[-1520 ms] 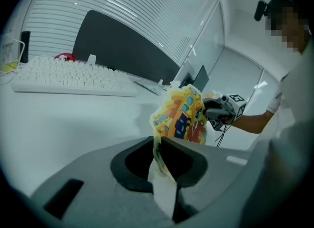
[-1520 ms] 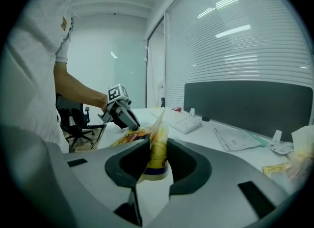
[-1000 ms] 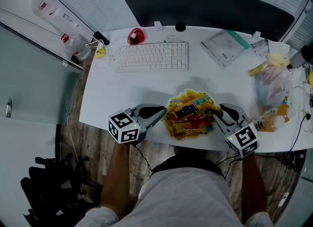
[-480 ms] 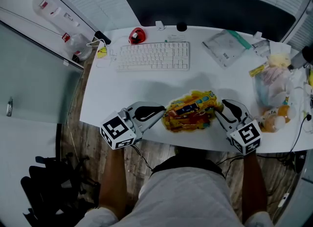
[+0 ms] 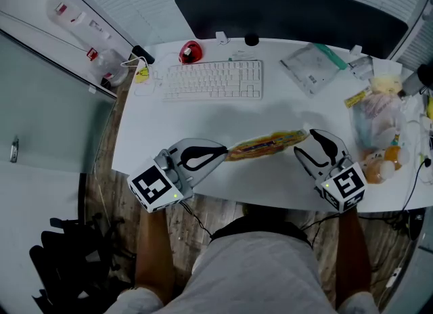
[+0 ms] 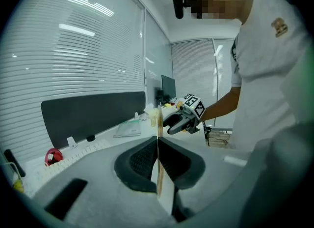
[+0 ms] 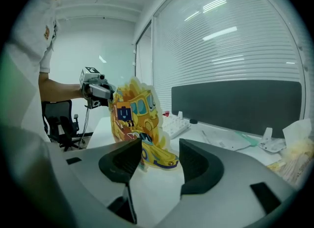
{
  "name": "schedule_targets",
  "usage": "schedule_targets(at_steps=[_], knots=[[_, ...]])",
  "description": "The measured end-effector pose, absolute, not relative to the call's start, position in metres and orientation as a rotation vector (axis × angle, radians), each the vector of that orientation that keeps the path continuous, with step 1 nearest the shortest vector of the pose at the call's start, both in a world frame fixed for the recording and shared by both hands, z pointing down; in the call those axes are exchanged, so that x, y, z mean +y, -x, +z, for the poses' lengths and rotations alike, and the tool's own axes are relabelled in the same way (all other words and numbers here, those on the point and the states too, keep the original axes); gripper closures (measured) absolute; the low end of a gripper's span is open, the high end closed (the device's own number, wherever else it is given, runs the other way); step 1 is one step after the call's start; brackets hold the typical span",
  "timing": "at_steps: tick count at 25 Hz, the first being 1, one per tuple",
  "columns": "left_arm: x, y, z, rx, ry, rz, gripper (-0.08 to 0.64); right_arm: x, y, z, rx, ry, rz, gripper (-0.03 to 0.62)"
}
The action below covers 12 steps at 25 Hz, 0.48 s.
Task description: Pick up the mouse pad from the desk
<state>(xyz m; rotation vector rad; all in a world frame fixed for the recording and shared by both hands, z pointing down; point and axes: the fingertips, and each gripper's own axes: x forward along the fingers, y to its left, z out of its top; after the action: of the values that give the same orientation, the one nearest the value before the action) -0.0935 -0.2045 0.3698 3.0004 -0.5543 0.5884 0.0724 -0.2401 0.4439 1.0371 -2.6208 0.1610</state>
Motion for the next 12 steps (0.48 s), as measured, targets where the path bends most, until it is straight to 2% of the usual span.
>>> schedule_targets(at_steps=[12], knots=[[-0.212, 0.101, 0.333, -0.597, -3.096, 0.612, 0.538, -0.252, -0.063, 0.419, -2.596, -0.947, -0.023, 0.348]])
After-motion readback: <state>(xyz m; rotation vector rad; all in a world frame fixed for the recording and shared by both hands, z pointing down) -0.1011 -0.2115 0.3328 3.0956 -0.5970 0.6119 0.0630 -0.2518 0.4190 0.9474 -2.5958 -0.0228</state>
